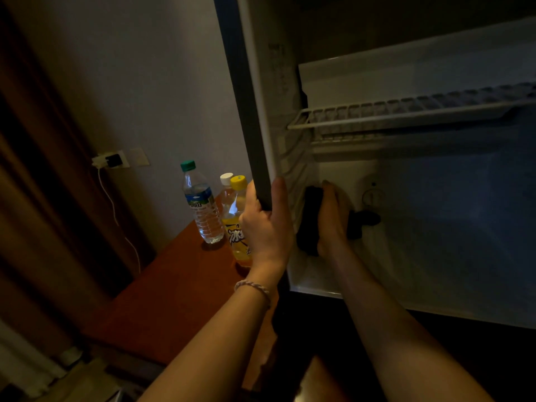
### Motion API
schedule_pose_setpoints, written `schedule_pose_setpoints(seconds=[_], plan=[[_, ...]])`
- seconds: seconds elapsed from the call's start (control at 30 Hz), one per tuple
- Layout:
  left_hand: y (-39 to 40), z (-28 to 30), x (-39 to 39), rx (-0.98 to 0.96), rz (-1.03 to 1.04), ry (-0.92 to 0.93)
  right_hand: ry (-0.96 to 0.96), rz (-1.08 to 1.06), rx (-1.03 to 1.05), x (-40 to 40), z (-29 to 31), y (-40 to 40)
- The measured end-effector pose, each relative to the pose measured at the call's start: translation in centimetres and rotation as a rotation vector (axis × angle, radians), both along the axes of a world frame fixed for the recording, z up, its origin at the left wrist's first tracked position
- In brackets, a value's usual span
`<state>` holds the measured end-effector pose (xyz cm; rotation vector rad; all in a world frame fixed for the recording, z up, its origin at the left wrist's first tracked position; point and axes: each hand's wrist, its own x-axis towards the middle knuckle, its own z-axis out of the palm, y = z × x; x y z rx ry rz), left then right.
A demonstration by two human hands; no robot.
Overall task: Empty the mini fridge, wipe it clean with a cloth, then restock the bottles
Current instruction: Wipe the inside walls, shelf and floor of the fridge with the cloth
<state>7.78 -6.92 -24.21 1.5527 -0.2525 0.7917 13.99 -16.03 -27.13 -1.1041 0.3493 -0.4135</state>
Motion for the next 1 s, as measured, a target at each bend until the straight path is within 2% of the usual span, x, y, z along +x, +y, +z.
schedule_pose_setpoints(seconds=[0.27,0.73,1.0], plan=[[-0.1,-0.1,0.1,-0.003,0.016,-0.006,-0.135,-0.068,-0.2,0.1,-0.1,-0.2],[-0.2,0.0,-0.2,-0.003,0.049,0.006,-0.229,-0.079,-0.193,-4.6,-1.5,2.1],[0.0,-0.3,0.2,-0.014,0.024,0.0,-0.275,-0.089,-0.259,-6.5,-2.9,3.3]])
